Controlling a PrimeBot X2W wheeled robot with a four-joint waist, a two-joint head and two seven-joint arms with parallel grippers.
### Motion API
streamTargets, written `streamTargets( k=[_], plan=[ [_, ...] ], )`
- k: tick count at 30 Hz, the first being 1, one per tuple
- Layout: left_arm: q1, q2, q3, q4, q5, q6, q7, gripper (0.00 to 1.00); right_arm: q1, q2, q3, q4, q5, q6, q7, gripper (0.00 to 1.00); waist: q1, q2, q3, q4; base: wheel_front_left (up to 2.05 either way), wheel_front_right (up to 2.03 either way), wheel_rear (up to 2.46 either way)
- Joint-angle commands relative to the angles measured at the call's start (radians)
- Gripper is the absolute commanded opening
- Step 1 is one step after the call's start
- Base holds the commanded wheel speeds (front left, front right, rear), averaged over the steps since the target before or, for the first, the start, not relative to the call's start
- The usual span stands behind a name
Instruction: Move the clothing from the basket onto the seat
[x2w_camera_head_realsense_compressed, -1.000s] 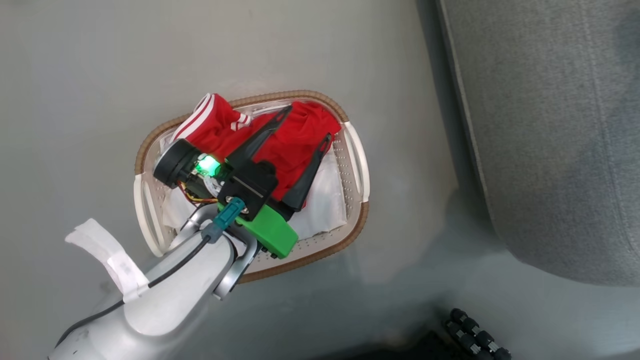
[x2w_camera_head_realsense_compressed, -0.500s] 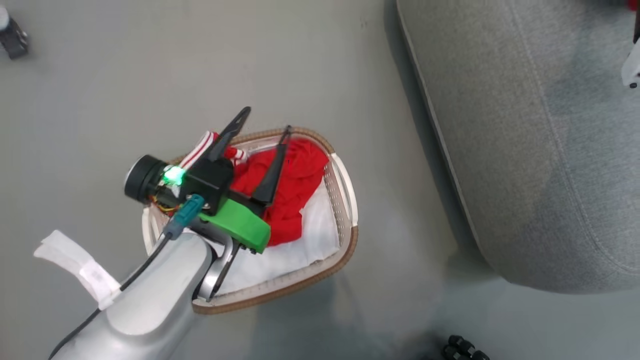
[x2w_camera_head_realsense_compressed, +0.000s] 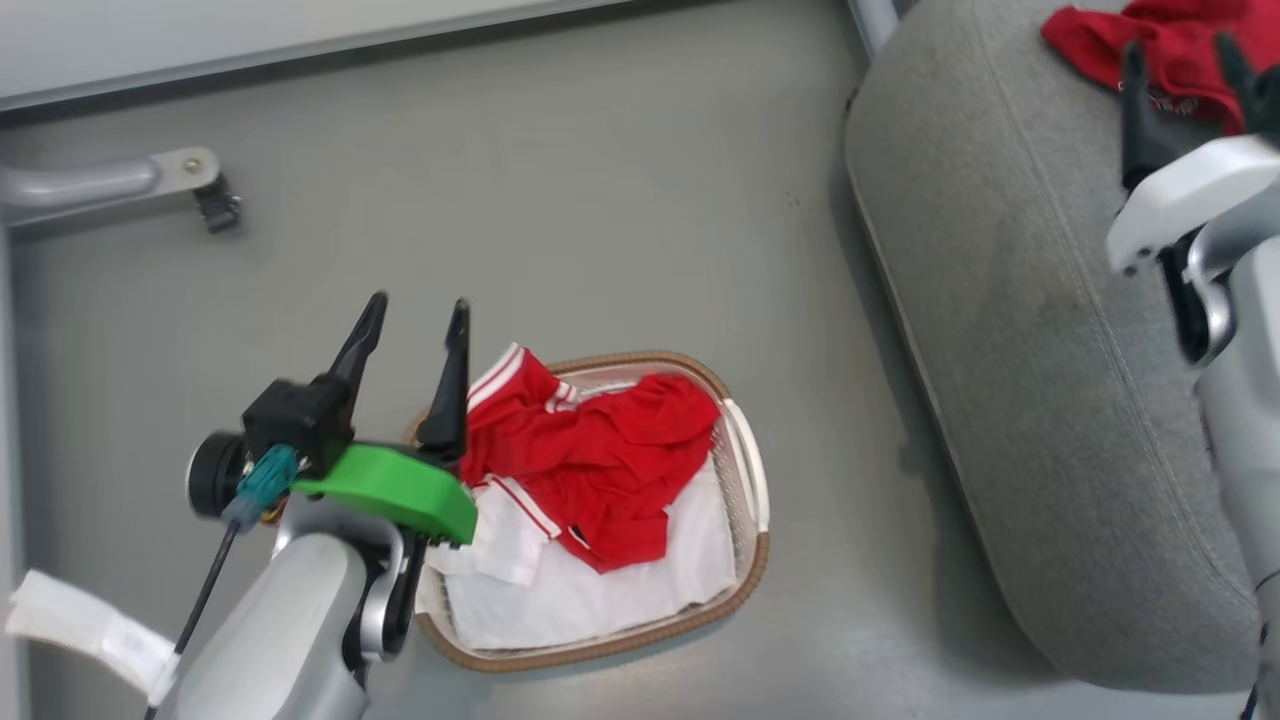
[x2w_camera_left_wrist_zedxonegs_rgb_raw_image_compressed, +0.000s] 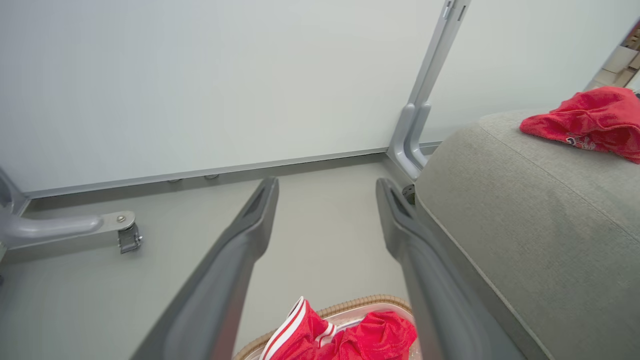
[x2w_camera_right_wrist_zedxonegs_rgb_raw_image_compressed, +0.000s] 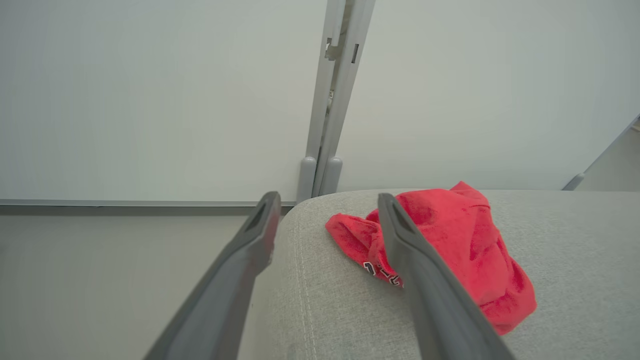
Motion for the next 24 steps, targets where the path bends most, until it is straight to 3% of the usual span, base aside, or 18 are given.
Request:
streamTargets(
  k=[1, 14, 20, 24],
  plan=[
    [0.044, -0.008, 0.03, 0.0, 0.011, 0.001, 0.0, 1.0, 0.039, 0.012, -0.003, -0.011, 0.007, -0.001, -0.013, 1.0, 0.0001, 0.0, -0.093, 0.092, 0.0, 0.0, 0.0],
    [0.307, -0.09, 0.254, -0.012, 0.078, -0.037, -0.001, 1.0, 0.382, 0.206, -0.061, -0.157, -0.032, -0.001, -0.053, 1.0, 0.0001, 0.0, -0.214, 0.152, 0.0, 0.0, 0.0],
    [0.358, -0.116, 0.303, -0.017, 0.119, -0.061, -0.001, 1.0, 0.537, 0.241, -0.067, -0.3, -0.048, -0.001, -0.054, 1.0, 0.0001, 0.0, -0.235, 0.141, 0.0, 0.0, 0.0],
    [0.384, -0.136, 0.331, -0.022, 0.143, -0.071, -0.001, 1.0, 0.624, 0.244, -0.028, -0.381, 0.002, -0.001, -0.054, 1.0, 0.0001, 0.0, -0.248, 0.133, 0.0, 0.0, 0.0]
  ],
)
